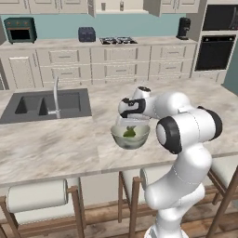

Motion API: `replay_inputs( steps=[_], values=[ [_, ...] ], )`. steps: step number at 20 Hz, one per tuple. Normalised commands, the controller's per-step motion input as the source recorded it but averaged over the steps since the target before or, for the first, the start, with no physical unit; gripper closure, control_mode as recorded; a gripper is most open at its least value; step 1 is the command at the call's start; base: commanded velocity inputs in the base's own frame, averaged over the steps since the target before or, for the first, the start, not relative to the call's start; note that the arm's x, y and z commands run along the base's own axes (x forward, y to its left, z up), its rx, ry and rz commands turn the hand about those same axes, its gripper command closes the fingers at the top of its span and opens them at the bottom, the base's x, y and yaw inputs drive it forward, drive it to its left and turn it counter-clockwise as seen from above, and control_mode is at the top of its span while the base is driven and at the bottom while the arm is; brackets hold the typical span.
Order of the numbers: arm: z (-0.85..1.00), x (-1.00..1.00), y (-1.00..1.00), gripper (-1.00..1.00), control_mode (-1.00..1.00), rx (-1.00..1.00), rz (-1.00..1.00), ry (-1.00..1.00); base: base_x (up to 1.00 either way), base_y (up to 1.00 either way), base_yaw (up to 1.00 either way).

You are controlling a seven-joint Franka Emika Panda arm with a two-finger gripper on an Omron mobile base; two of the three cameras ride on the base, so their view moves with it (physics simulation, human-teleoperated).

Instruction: There is a bowl on the dining counter. Grab a lemon wedge from the fridge and place it in the bowl. Then get the liquor bottle and glass cup from the cabinet and place them next to the bowl.

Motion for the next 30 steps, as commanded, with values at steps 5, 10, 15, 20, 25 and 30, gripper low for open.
replay_inputs(
  steps=[5,10,15,20,25,30],
  values=[
    [-0.15,0.03,0.05,-1.00,-1.00,0.00,-0.03,0.00,0.00,0.00,0.00],
    [0.00,-0.19,-0.09,-1.00,-1.00,0.00,-0.01,-0.03,0.00,0.00,0.00],
    [0.00,-0.30,-0.07,-1.00,-1.00,0.00,-0.03,-0.04,0.00,0.00,0.00],
    [0.06,-0.21,0.00,-1.00,-1.00,0.00,-0.05,-0.04,0.00,0.00,0.00],
    [0.42,-0.41,0.00,-1.00,-1.00,0.00,-0.05,-0.17,0.00,0.00,0.00],
    [0.61,-0.65,-0.03,-1.00,-1.00,0.00,-0.03,-0.30,0.00,0.00,0.00]
  ],
)
